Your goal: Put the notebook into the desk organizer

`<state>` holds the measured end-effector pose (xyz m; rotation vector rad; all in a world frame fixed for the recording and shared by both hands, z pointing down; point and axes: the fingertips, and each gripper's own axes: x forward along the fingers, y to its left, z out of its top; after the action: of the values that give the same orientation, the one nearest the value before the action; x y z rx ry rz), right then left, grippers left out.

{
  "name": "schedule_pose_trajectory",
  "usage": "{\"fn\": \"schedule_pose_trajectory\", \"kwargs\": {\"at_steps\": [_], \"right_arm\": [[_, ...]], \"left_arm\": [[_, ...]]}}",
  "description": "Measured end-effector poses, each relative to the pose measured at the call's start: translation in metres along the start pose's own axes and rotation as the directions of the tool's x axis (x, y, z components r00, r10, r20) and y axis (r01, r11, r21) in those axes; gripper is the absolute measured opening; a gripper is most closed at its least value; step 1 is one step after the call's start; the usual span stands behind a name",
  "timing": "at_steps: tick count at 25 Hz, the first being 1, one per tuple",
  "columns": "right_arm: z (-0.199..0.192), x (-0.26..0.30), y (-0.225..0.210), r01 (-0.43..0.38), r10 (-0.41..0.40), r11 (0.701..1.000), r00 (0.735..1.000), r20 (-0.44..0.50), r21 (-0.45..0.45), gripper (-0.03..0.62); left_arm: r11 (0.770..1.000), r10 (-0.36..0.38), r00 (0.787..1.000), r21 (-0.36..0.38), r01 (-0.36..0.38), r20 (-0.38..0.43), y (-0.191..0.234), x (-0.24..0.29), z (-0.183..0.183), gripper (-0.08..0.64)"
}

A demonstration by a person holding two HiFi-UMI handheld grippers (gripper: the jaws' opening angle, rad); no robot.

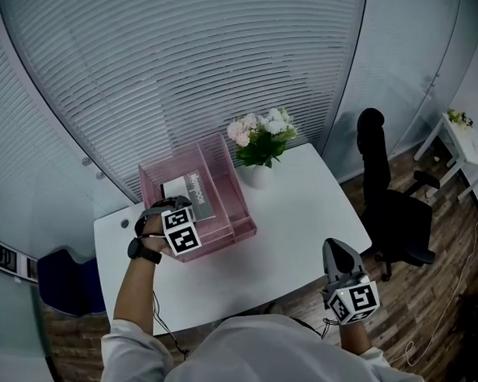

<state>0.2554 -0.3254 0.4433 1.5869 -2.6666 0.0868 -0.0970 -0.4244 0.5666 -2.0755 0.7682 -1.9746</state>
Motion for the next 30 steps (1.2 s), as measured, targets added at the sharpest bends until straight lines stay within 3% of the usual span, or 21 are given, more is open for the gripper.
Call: {"fn": "schedule_pose_trajectory", "kwargs": {"at_steps": [17,21,26,30], "right_arm": [[0.004,0.017,0.018,-0.051,0.051,0.999,0.999,-0.004,-0.012,0.012],[0.011,0.024,0.03,-0.078,0.078,0.997,0.997,0.005,-0.021,0.012],[0.019,0.035,0.047,-0.108,0.108,0.994,0.994,0.019,-0.027,0.012],[0.026,0.044,0.063,-0.141,0.142,0.989,0.989,0.028,-0.039,0.012]], "left_arm": [[0.998,-0.043,0.998,-0.033,0.045,0.051,-0.021,-0.016,-0.003,0.272],[0.998,-0.001,0.993,-0.063,0.009,0.121,-0.02,-0.034,0.002,0.272],[0.981,0.113,0.956,-0.182,-0.064,0.27,-0.011,-0.071,0.007,0.261],[0.94,0.233,0.893,-0.323,-0.106,0.386,-0.006,-0.109,0.002,0.199]]}}
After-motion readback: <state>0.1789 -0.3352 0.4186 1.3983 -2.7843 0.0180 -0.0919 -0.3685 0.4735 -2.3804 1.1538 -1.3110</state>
